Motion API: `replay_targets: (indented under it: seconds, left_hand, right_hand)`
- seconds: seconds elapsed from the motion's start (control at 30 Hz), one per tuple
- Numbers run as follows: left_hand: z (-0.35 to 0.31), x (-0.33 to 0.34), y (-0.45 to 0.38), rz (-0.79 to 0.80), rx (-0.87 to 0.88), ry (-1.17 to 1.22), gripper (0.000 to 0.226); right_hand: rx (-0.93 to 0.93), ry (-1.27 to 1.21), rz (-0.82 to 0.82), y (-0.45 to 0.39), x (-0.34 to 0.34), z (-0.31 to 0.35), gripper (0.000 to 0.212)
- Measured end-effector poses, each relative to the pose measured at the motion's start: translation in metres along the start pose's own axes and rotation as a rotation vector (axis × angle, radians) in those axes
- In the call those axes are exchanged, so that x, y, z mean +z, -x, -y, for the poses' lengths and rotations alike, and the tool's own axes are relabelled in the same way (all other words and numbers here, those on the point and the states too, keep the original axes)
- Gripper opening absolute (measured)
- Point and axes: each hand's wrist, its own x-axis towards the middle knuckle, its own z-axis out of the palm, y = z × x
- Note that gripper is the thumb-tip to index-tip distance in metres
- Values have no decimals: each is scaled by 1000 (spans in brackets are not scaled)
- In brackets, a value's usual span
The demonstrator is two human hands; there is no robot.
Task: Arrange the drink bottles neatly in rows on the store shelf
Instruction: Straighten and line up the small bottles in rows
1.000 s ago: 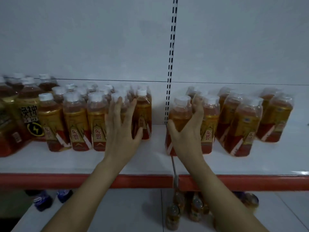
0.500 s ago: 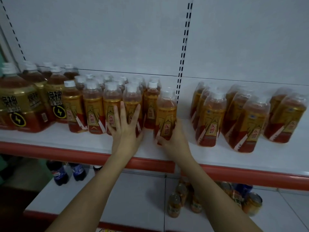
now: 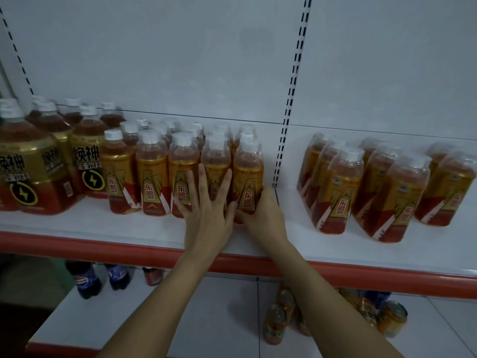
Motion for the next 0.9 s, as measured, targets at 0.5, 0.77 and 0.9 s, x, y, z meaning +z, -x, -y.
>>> replay_targets:
  seconds: [0.5,0.77,0.9]
  left_hand:
    - [-1,-5,3,-12,160,25,71]
    - [0,-16,5,13,173,81,70]
    - [-4,-21,16,-126,349,246,58]
  right_hand:
    - [61,122,-71,10,10,4,41]
    - [110,-37,9,28,-9,14,49]
    - [-44,-18,-188,39,-47,10,46]
